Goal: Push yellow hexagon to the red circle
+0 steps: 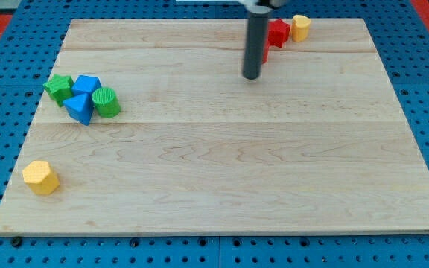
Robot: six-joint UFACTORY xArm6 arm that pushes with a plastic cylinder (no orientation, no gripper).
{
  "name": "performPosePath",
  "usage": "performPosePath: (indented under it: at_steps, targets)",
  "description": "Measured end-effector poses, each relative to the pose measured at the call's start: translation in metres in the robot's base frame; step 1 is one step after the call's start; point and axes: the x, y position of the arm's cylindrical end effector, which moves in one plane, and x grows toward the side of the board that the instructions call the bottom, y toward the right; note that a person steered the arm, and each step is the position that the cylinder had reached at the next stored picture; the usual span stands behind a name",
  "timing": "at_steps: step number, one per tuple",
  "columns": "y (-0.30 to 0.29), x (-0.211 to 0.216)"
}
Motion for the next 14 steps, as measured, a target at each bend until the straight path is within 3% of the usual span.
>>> performPosePath:
  at_steps: [1, 4, 5, 6, 7, 8, 9, 10, 13, 14]
  targets:
    - [0.005, -0.037]
    - [0.046, -0.037]
    - [0.034, 0.021]
    - [0.021, 0.131]
    - [-0.063, 0.241]
    - [-0.158, 0.284]
    - [-0.272, 0.286]
    - [-0.333, 0.253]
    - [-0.169, 0.182]
    - [-0.223, 0.172]
